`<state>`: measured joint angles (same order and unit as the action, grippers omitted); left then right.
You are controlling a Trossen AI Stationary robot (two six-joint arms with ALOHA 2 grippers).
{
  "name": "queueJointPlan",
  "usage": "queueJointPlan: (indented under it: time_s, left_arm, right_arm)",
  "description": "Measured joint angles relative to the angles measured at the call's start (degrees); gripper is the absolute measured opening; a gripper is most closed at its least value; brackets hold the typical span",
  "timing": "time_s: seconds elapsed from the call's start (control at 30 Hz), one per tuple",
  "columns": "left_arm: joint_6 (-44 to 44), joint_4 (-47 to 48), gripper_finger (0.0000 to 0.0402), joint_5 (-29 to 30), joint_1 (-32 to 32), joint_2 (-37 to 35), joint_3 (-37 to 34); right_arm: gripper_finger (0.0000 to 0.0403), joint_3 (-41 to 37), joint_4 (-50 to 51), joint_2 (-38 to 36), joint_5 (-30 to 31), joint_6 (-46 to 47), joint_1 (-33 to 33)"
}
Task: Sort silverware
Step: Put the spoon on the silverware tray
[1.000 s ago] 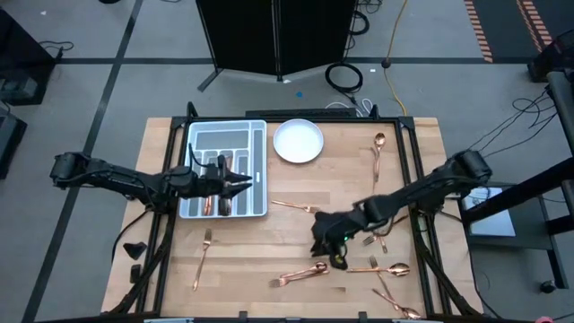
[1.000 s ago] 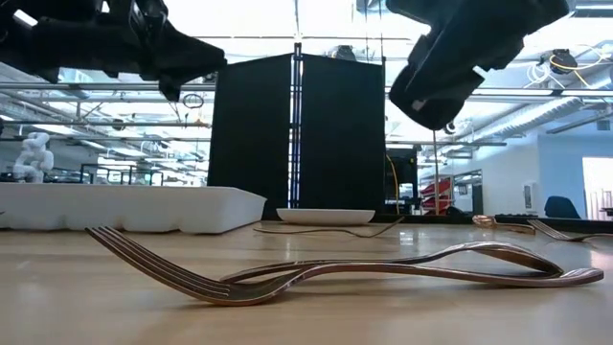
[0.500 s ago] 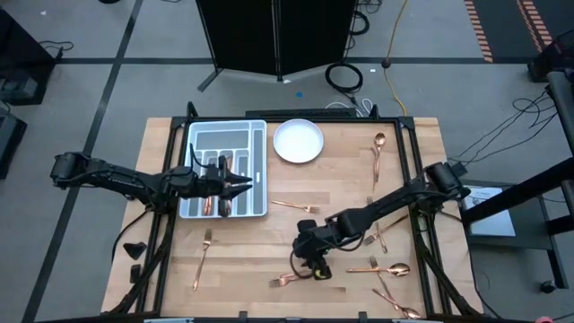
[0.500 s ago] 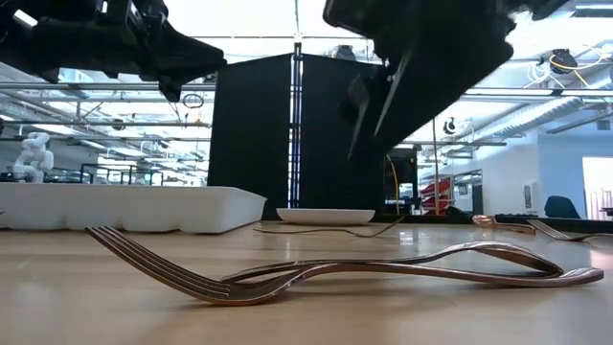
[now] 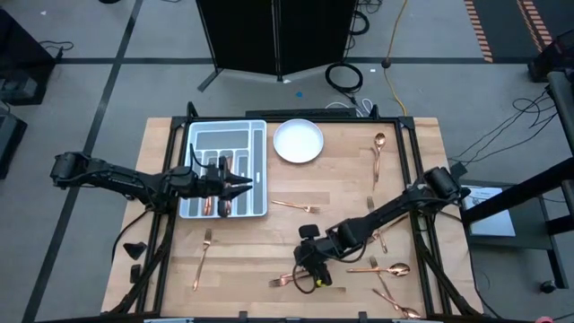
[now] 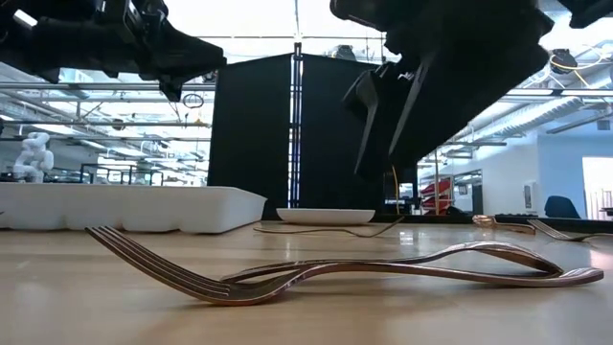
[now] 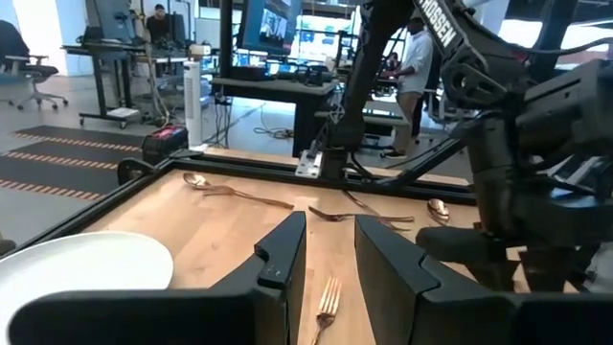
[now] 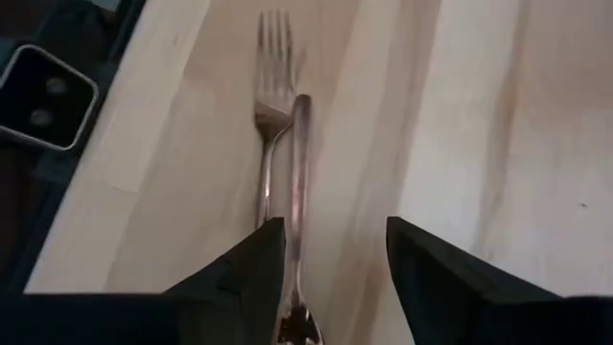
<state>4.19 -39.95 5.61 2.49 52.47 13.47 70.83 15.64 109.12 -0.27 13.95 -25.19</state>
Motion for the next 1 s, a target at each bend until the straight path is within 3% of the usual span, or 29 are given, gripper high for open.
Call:
queueJointPlan:
  time_s: [0.6, 1.0]
  left_arm:
    - [1.36, -0.17, 0.0086, -0.43, 0.71, 0.0, 0.0]
    - [1.36, -0.08, 0.0086, -0.86, 0.71, 0.0, 0.0]
  right_arm:
    - [0.0171, 0.0, 1.68, 1.28, 9.19, 6.38, -3.85]
    - [0.0171, -0.04, 3.06, 5.42, 8.96, 9.29, -4.55]
